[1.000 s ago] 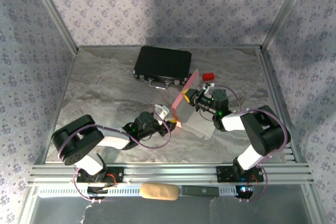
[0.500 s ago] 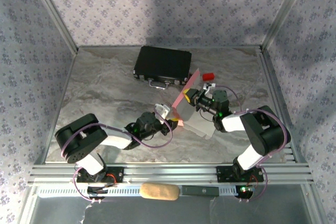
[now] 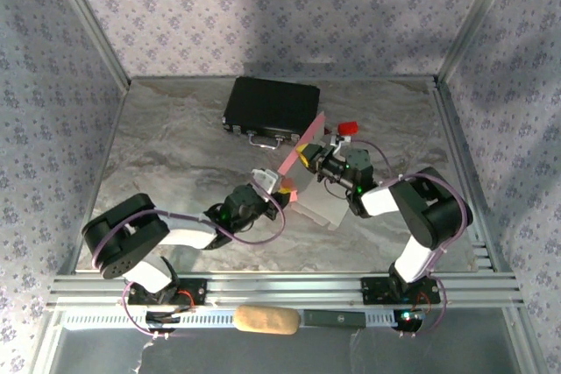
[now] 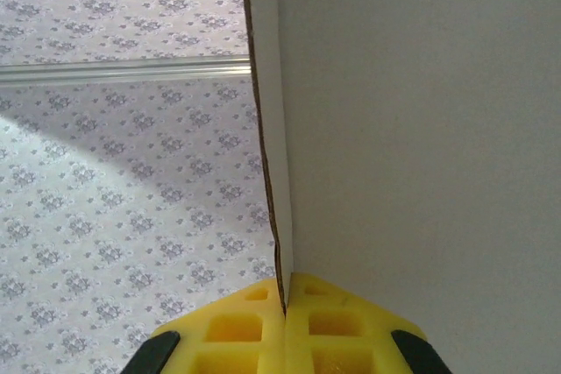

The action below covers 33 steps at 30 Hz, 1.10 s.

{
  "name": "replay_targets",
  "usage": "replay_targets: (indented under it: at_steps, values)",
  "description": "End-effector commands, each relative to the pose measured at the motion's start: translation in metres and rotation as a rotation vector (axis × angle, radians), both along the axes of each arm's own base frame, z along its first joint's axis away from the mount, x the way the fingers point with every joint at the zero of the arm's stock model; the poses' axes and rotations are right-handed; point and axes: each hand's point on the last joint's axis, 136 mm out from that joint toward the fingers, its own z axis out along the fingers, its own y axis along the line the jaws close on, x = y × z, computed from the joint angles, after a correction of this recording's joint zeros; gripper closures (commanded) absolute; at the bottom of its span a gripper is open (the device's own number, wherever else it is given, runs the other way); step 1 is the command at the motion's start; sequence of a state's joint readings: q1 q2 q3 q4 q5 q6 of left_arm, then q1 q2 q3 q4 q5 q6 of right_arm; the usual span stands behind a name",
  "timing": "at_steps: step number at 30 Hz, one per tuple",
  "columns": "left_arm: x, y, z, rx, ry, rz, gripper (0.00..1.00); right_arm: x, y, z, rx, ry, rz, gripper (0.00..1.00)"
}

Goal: Fold the paper box

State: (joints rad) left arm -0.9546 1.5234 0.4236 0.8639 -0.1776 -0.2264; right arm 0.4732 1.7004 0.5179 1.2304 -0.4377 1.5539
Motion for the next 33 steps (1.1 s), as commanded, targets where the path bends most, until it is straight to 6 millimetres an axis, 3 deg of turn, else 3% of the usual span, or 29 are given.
replay_targets:
  at_steps: [1, 24, 33]
  values:
    - [0.008, 0.005, 0.018, -0.042, -0.034, 0.028, 0.64, -0.001, 0.007, 0.004, 0.022, -0.006, 0.02, 1.0]
    - [0.021, 0.005, 0.014, -0.041, -0.031, 0.126, 0.6, -0.011, 0.009, -0.028, -0.027, 0.002, 0.019, 1.0]
    - [0.023, 0.006, 0.013, -0.01, -0.065, 0.205, 0.6, -0.027, 0.006, -0.038, -0.059, -0.022, 0.018, 1.0]
